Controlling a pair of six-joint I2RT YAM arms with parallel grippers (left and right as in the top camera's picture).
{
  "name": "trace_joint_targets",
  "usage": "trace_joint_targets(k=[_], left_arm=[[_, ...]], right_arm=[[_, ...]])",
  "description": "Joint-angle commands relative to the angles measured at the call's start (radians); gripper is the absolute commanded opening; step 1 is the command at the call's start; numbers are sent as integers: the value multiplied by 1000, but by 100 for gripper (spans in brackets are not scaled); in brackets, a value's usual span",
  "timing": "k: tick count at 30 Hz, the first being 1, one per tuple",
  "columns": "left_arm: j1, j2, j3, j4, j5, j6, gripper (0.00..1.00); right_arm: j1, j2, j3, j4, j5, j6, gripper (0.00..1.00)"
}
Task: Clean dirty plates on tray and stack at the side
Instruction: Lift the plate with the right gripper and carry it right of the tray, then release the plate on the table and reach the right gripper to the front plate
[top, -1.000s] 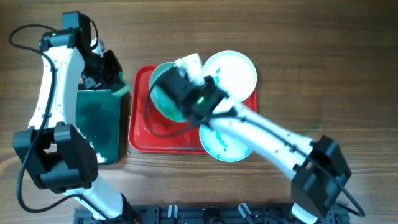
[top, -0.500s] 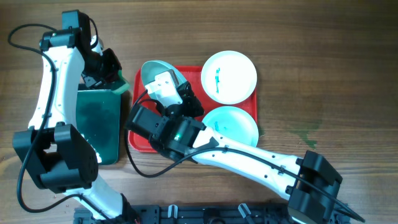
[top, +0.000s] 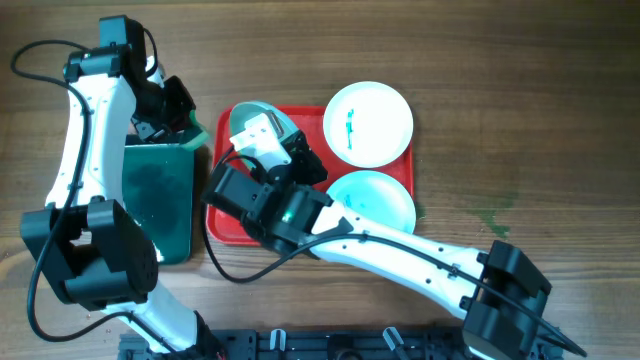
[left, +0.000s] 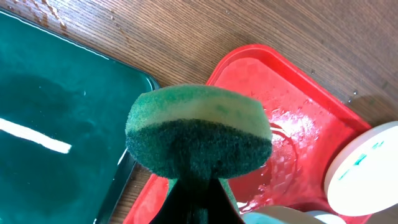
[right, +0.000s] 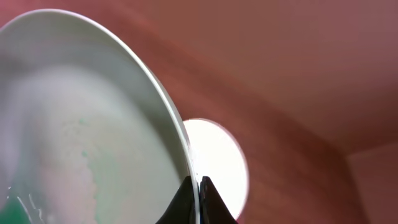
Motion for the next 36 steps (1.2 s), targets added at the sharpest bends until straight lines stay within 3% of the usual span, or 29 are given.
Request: trace_joint_targets(k=[1,4,10,14,17,25,30,36], left_arm=[[-31,-17,8,-1,9,-35,4],[-71,-17,8,0,9,-35,4],[-135,-17,8,12,9,-35,4],[-141,-17,8,11,9,-59,4],[-162,-17,8,11,8,-83,4],[-214,-17,8,26,-6,-85,4],[-222,-17,8,28,-85,-87,4],[-222,-17,8,42,-97,-87,4]], right_arm=[[-35,-6,3,-13,-85,50,4],[-79,-44,3,-39,-174,53,4],[-253,-135,3,-106,-641,105,4],[-432,-202,3,-133,-956,103,4],[-652,-279,3,-179,-1172,102,4],[-1159,-324,-19,-404,-1182,126,4],[-1329,-323,-135,-410,-1054,131,4],[-1437,-323,-351,-300,-1048,157,4]])
